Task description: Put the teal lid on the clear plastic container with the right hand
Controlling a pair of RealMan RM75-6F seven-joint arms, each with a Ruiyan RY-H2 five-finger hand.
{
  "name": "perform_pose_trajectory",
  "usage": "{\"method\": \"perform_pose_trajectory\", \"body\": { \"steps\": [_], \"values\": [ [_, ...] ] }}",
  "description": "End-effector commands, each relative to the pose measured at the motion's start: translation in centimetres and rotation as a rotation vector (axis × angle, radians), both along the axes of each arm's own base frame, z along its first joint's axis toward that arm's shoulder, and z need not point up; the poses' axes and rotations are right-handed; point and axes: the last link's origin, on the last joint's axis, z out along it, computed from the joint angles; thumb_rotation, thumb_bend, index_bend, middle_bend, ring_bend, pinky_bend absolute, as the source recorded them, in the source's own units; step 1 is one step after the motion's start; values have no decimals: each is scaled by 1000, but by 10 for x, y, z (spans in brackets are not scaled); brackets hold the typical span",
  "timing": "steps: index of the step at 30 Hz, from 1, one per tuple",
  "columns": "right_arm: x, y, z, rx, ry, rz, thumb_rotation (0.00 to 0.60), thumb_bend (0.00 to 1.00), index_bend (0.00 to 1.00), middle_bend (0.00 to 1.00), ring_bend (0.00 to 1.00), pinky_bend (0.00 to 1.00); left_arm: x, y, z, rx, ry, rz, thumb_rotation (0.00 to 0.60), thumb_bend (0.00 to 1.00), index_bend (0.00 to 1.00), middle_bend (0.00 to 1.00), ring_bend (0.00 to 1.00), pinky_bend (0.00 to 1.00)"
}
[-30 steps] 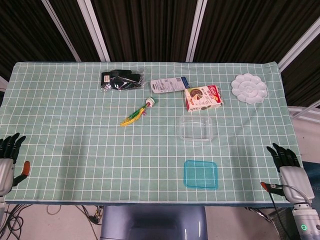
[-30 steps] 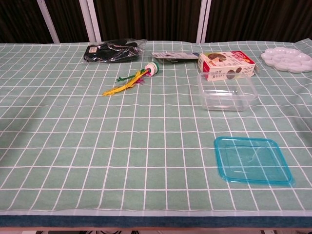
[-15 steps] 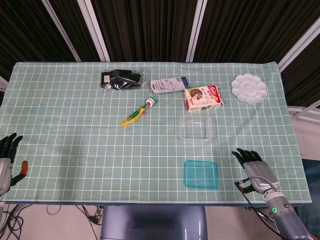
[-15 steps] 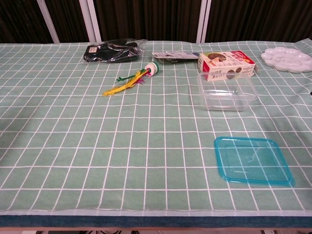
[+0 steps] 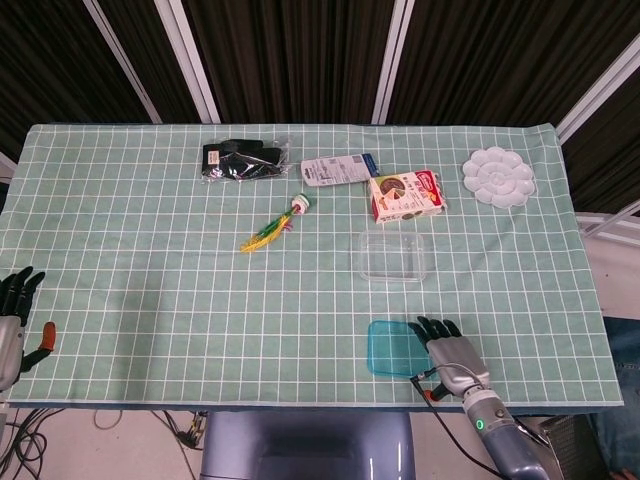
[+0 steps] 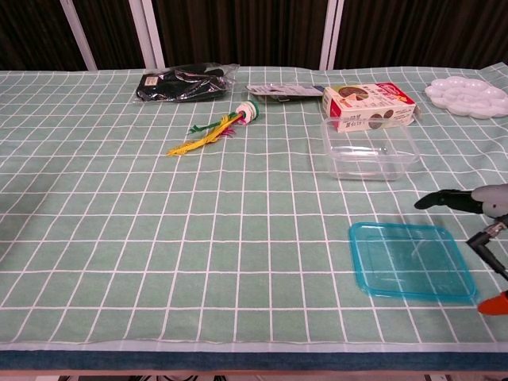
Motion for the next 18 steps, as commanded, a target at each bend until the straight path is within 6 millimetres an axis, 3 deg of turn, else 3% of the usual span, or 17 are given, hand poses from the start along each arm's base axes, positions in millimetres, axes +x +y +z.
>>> {"method": "perform_pose_trajectory", "body": {
  "steps": [1, 18],
  "values": [
    [4, -3, -9, -14, 13, 3, 600, 168, 0, 0, 0, 0, 0, 0, 0, 1, -1, 2, 600, 512, 72, 5, 0, 0],
    [11, -11, -33, -55, 3, -80, 600, 169, 0, 44, 0, 0, 0, 0, 1, 5, -1, 8, 600, 515, 72, 5, 0, 0]
  ]
}}
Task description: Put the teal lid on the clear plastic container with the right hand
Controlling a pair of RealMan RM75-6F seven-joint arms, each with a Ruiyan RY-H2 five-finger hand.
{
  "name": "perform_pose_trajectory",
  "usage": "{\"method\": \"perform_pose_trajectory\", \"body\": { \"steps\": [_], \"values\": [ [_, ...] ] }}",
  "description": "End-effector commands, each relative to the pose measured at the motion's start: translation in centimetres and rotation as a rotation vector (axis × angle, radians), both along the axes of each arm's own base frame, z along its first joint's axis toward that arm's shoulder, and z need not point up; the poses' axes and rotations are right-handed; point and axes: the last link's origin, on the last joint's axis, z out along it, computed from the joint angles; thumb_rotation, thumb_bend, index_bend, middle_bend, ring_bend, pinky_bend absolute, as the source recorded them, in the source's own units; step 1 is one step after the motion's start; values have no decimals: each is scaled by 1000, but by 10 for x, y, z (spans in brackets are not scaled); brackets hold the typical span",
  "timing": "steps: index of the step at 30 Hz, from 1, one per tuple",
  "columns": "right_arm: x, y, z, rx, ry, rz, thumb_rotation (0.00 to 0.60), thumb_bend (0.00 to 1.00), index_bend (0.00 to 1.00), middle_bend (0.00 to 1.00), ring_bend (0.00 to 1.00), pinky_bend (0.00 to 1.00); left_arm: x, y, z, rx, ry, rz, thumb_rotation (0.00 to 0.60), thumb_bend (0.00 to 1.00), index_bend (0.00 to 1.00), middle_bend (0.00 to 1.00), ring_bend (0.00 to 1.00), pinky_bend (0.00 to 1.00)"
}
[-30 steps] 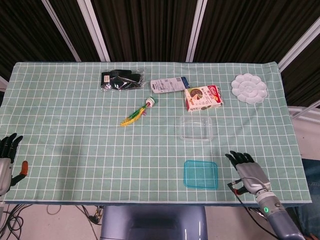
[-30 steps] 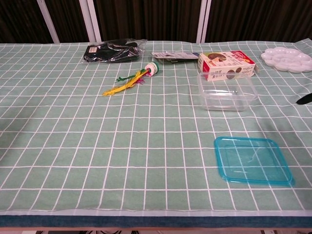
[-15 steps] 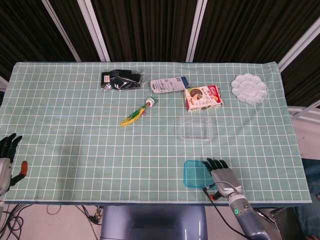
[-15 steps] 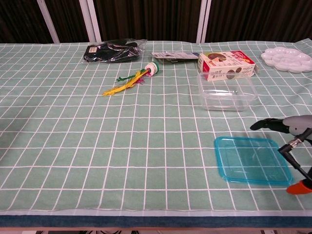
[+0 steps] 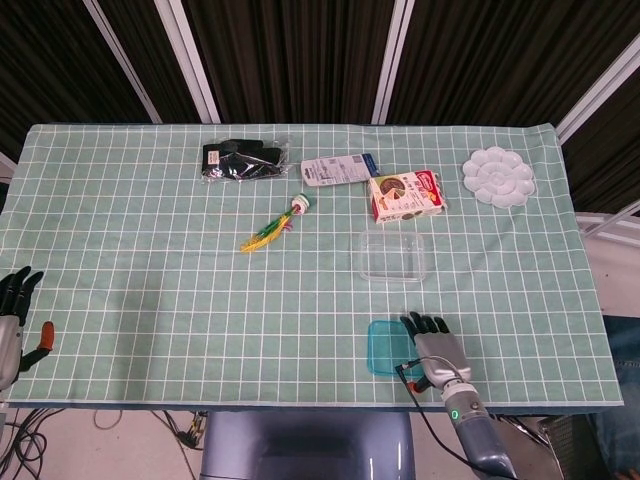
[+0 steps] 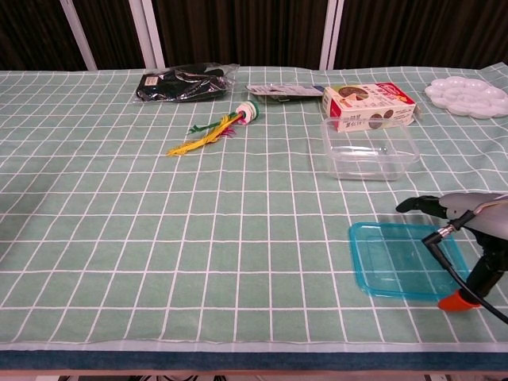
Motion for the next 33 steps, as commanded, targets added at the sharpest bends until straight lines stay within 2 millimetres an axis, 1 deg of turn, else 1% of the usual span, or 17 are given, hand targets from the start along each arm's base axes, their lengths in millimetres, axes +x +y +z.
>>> {"method": "perform_pose_trajectory", "body": {
  "steps": [1, 10, 14, 20, 25, 33],
  "values": [
    [3, -1, -4, -4, 7, -7, 600, 168, 0, 48, 0, 0, 0, 0, 0, 1, 0, 0, 600, 514, 72, 5, 0, 0],
    [11, 1, -9, -25, 33, -5, 600, 167, 0, 105, 0, 0, 0, 0, 0, 2, -1, 5, 600, 515, 72, 5, 0, 0],
    [14, 2, -16, -40, 45, -2, 600, 167, 0, 121, 0, 0, 0, 0, 0, 4, -1, 4, 600, 515, 72, 5, 0, 0],
    [19, 5, -22, -39, 58, -4, 600, 167, 0, 135, 0, 0, 0, 0, 1, 6, -1, 7, 600, 515, 72, 5, 0, 0],
    [20, 4, -26, -54, 74, -6, 600, 167, 0, 141, 0, 0, 0, 0, 1, 9, 0, 10, 600, 515, 72, 5, 0, 0],
    [22, 2, -28, -62, 76, -5, 600, 167, 0, 155, 0, 0, -1, 0, 1, 10, 2, 12, 600, 515, 72, 5, 0, 0]
  ]
}}
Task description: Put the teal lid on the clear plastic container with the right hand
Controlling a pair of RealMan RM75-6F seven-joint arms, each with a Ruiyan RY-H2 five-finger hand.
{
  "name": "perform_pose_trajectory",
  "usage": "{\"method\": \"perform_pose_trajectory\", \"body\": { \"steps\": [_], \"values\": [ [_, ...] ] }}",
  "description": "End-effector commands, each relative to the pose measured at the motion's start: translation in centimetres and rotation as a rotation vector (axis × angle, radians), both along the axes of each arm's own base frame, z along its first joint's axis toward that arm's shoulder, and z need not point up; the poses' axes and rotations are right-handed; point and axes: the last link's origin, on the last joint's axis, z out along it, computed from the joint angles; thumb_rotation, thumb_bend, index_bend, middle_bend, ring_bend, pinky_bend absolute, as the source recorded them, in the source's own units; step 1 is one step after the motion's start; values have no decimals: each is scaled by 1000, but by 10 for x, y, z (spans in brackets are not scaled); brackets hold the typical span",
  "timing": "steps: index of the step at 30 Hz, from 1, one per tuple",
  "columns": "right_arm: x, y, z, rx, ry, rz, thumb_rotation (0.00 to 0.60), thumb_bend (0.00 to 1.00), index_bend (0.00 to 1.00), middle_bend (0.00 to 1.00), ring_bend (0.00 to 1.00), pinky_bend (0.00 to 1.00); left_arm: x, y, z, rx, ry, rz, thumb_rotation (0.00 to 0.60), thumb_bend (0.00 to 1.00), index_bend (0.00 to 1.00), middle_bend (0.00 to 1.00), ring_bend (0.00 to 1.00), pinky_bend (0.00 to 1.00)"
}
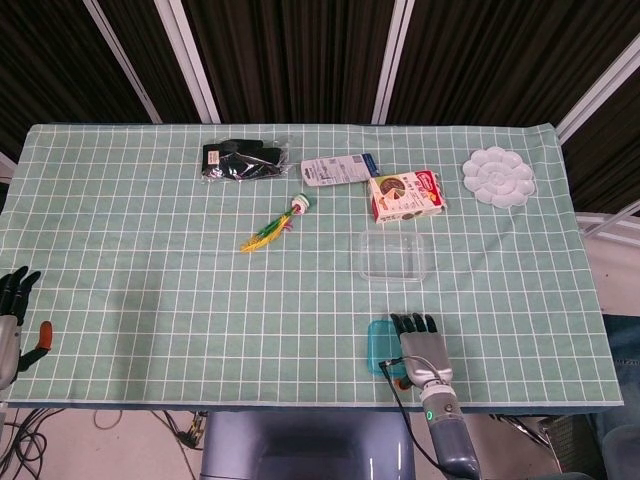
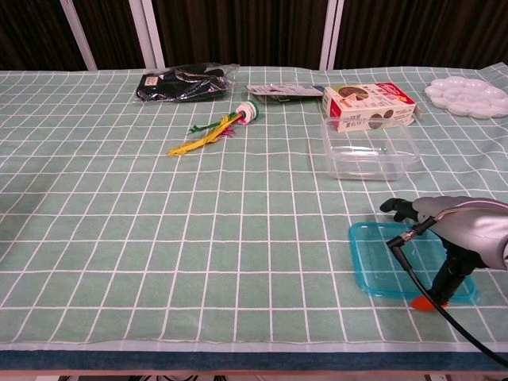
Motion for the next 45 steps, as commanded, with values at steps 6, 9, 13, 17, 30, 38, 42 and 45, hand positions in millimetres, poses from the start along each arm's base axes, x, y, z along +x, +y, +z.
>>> {"method": "perform_pose_trajectory", "body": {
  "steps": [6, 9, 13, 17, 30, 38, 42, 45],
  "values": [
    [0, -2, 1, 5, 11, 1, 600, 167, 0, 155, 0, 0, 0, 0, 0, 0, 0, 3, 600, 514, 72, 5, 0, 0],
    [1, -2, 1, 9, 12, -1, 600, 167, 0, 155, 0, 0, 0, 0, 0, 0, 0, 4, 600, 514, 72, 5, 0, 0],
    [0, -2, 0, 17, 13, -9, 600, 167, 0, 155, 0, 0, 0, 0, 0, 1, 0, 7, 600, 514, 72, 5, 0, 0],
    [-2, -2, -1, 21, 15, -13, 600, 167, 0, 156, 0, 0, -1, 0, 0, 2, 0, 8, 600, 514, 72, 5, 0, 0],
    [-3, 1, -8, 44, 34, -10, 600, 167, 0, 277, 20, 0, -1, 0, 0, 7, -6, 16, 600, 522, 72, 5, 0, 0],
    [-1, -1, -10, 20, -2, -26, 600, 178, 0, 424, 122, 0, -1, 0, 1, 10, -14, 22, 600, 524, 72, 5, 0, 0],
    [-2, -1, -10, 14, -13, -30, 600, 231, 0, 454, 152, 0, -1, 0, 1, 11, -16, 25, 600, 525, 72, 5, 0, 0],
    [-2, -1, -9, 3, -23, -26, 600, 243, 0, 465, 164, 0, -1, 0, 1, 13, -17, 26, 600, 525, 72, 5, 0, 0]
  ]
}}
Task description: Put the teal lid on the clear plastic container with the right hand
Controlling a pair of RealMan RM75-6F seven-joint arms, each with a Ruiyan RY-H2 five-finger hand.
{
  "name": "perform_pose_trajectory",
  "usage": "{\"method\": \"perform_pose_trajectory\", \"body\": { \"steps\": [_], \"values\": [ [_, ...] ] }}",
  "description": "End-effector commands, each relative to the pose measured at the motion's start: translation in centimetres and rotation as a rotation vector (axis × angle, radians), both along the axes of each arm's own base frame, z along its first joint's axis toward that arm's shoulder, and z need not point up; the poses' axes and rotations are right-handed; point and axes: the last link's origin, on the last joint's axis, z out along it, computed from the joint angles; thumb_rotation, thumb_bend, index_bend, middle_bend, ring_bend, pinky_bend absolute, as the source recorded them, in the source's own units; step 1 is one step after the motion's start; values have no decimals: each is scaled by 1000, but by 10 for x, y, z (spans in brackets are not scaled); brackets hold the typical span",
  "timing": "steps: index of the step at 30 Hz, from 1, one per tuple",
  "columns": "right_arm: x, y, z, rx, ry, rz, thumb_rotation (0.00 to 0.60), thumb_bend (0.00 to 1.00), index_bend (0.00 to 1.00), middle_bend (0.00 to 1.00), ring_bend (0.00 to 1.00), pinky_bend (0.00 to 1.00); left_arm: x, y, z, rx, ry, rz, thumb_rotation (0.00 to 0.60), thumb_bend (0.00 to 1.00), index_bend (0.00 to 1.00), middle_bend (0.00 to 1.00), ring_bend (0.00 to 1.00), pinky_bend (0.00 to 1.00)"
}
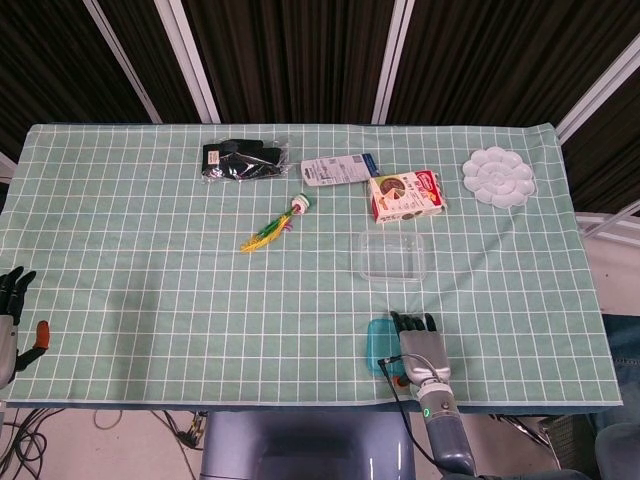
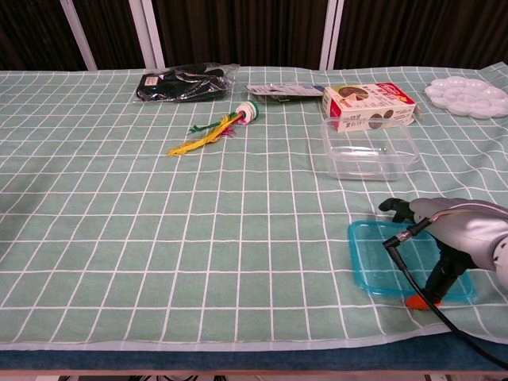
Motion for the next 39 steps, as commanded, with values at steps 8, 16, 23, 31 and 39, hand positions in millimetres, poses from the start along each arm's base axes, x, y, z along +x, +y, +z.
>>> {"method": "perform_pose_trajectory", "body": {
  "steps": [8, 16, 23, 31, 39],
  "values": [
    [1, 3, 4, -31, -48, 33, 600, 257, 0, 466, 165, 0, 0, 0, 0, 2, -2, 2, 600, 525, 72, 5, 0, 0],
    [0, 3, 8, -41, -45, 74, 600, 257, 0, 466, 165, 0, 0, 0, 0, 2, -2, 3, 600, 525, 72, 5, 0, 0],
    [1, 2, 15, -20, -48, 95, 600, 256, 0, 466, 165, 0, 0, 0, 1, 2, -2, 5, 600, 525, 72, 5, 0, 0],
    [9, -1, 48, -35, -79, 118, 600, 256, 0, 466, 165, 0, 0, 0, 1, 3, -4, 6, 600, 525, 72, 5, 0, 0],
    [14, -14, 96, -50, -93, 117, 600, 256, 0, 466, 165, 0, 1, 0, 1, 4, -3, 5, 600, 525, 72, 5, 0, 0]
  ]
}}
